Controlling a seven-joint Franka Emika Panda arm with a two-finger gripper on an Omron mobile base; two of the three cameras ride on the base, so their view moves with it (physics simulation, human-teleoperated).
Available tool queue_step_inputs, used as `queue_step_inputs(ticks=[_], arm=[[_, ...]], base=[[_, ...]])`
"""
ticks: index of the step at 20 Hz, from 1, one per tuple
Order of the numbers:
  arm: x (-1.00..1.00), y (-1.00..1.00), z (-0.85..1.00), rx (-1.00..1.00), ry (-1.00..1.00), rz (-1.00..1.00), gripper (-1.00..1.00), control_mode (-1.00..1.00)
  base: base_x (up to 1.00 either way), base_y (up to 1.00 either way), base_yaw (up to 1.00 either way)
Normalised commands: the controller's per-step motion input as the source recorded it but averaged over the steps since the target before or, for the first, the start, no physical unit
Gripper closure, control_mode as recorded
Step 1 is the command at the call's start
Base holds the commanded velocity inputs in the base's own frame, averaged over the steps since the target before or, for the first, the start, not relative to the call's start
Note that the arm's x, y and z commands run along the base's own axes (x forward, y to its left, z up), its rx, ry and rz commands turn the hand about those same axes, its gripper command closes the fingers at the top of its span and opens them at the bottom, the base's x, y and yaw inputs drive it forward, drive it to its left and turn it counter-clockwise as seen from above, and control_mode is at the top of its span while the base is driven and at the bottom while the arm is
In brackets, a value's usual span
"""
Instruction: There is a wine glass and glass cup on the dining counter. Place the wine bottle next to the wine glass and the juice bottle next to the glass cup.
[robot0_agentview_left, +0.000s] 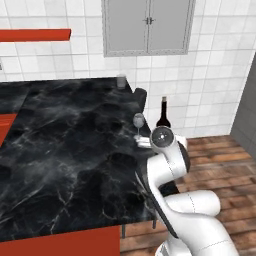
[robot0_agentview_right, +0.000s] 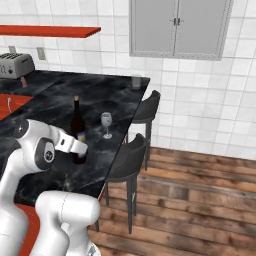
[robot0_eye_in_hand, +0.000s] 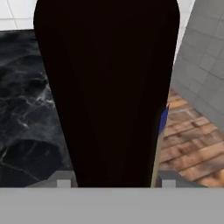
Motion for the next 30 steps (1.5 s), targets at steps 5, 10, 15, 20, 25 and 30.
queue_step_inputs(ticks=[5,10,15,20,25,30], arm=[[0.18,0.04,-0.08,0.00,-0.01,-0.04,1.00,-1.00],[0.23,0.02,-0.17,0.00,-0.01,0.00,1.00,-1.00],[0.20,0.16,-0.18,-0.03,-0.10,0.00,1.00,-1.00],[0.30,0.15,-0.16,-0.06,-0.10,-0.01,1.00,-1.00],[0.42,0.03,-0.06,0.00,0.00,-0.02,1.00,-1.00],[0.44,0.00,0.00,0.00,0.00,0.00,1.00,-1.00]], base=[[0.00,0.00,0.00],[0.00,0.00,0.00],[0.00,0.00,0.00],[0.00,0.00,0.00],[0.00,0.00,0.00],[0.00,0.00,0.00]])
